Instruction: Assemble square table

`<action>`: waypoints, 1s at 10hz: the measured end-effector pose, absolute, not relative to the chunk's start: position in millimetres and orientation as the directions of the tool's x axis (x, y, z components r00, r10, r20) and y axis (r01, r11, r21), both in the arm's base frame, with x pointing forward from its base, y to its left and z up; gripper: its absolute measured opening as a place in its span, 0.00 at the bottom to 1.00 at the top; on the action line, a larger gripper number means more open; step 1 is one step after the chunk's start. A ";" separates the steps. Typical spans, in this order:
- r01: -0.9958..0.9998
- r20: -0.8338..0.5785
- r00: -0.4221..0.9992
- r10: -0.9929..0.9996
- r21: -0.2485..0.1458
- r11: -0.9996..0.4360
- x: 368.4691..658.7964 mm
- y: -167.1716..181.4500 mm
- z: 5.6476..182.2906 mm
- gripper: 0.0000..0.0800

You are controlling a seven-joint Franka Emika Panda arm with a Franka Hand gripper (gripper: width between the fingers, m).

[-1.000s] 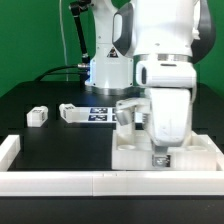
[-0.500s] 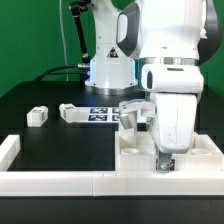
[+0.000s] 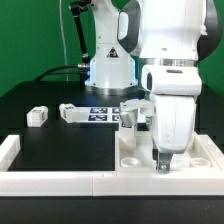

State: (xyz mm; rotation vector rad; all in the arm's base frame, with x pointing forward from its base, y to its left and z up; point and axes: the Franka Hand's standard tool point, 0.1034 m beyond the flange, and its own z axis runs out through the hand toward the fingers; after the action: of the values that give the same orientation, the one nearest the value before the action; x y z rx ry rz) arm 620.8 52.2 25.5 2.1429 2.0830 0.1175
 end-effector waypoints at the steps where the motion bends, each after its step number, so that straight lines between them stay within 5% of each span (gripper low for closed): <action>1: 0.987 -0.049 0.032 0.998 0.157 -0.024 619.4 52.3 25.4 0.74; 3: 0.988 -0.050 0.032 0.998 0.156 -0.024 618.6 52.4 25.3 0.81; 8: 0.988 -0.050 0.037 0.998 0.153 -0.029 618.6 52.0 28.2 0.81; 10: 0.986 -0.056 0.065 0.996 0.160 -0.055 622.0 44.4 63.8 0.81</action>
Offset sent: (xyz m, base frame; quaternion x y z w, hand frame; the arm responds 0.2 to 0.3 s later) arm 0.0000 0.0000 0.0000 0.0000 0.0000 0.0000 1.0000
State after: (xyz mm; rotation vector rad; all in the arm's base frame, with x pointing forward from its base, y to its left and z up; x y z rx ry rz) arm 622.0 44.4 63.8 2.1731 2.0454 0.1037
